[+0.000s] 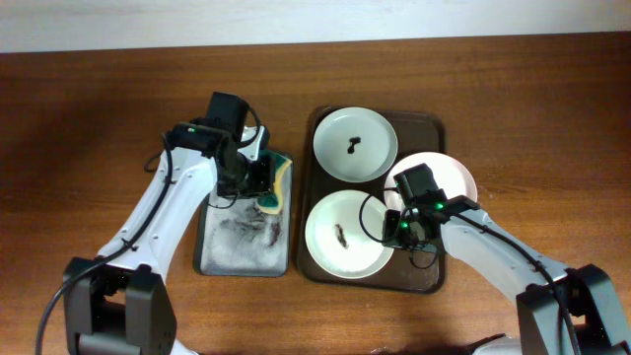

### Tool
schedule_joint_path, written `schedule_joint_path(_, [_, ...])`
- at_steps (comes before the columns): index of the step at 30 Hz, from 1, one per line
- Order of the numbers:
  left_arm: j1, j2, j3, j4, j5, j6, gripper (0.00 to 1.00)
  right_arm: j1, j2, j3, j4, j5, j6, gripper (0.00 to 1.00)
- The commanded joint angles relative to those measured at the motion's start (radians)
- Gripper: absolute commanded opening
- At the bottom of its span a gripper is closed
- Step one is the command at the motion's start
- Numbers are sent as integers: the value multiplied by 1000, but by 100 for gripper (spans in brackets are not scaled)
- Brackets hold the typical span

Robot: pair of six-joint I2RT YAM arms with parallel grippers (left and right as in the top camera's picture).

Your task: Clean dirty plates on tray and stack at the side

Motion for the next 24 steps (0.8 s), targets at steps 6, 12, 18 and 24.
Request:
schedule_joint_path(6, [-288,88,-87,217,105,-231,0,-2,2,-2,-42,-16,-80,4])
schedule_joint_path(12, [-449,277,-108,363,170,-378,0,-2,2,-2,-57,-16,-99,4])
schedule_joint_path(18, [-449,369,-120,310,13,-431,0,-2,2,-2,-58,-16,-93,4])
schedule_joint_path(24, [-396,338,-118,145,-425,-404,0,-2,2,-2,-59,-15,-55,4])
